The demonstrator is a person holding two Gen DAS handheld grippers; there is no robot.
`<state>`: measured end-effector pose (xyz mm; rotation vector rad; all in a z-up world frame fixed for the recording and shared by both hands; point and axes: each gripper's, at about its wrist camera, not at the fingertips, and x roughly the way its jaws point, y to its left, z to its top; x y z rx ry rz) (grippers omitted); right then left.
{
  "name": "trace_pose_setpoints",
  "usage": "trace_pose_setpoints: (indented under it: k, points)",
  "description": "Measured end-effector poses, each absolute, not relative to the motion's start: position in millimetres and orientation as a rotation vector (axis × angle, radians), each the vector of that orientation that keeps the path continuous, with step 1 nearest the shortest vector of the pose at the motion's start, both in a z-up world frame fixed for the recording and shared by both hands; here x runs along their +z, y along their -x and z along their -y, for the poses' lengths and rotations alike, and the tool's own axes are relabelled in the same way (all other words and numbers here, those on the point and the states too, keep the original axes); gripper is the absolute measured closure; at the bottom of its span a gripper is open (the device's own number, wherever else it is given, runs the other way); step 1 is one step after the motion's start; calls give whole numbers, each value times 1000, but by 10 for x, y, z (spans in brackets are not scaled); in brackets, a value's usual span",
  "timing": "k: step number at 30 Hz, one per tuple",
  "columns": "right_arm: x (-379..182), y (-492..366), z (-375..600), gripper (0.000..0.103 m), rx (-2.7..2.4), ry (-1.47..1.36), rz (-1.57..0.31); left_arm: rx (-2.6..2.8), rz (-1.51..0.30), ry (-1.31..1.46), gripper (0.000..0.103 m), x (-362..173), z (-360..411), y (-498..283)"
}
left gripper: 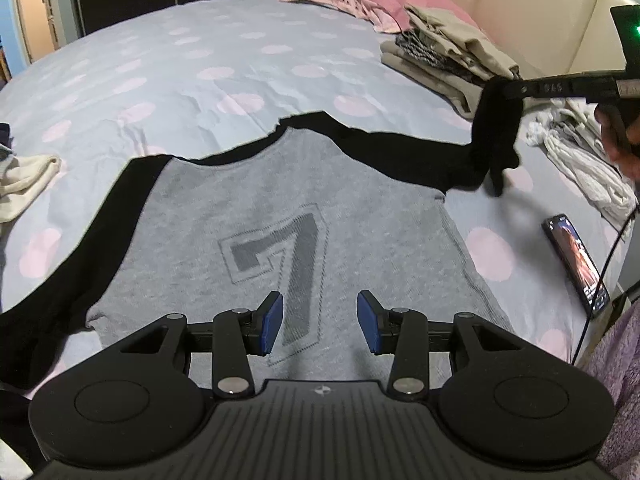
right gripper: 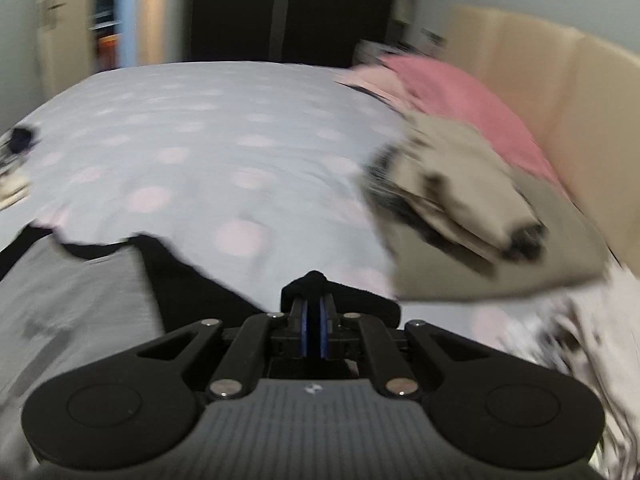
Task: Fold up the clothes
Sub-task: 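Carry the black sleeve across the shirt with the right gripper and release it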
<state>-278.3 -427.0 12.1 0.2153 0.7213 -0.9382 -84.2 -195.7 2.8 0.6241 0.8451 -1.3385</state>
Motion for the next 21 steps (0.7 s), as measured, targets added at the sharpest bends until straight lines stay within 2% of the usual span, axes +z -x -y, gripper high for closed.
trace_pose_setpoints:
  k: [6, 11, 12, 15, 21]
  points:
    - [73, 2160, 3754, 96, -678, -86, -751, -1311, -829, -591, 64, 108, 1917, 750]
    - [-161, 1710, 3306, 95, -490, 22, -866, -1307, -818, -585, 64, 140, 1883, 712]
    - [-211, 1653, 3250, 93, -468, 36, -895, -1310, -816, -587, 64, 142, 1873, 712]
    - [-269, 1602, 3159, 74, -426, 34, -934, -1326, -810, -585, 64, 148, 1859, 720]
    - [-128, 1788, 3361, 63, -479, -113, -900, -1390, -784, -616, 64, 148, 1847, 831]
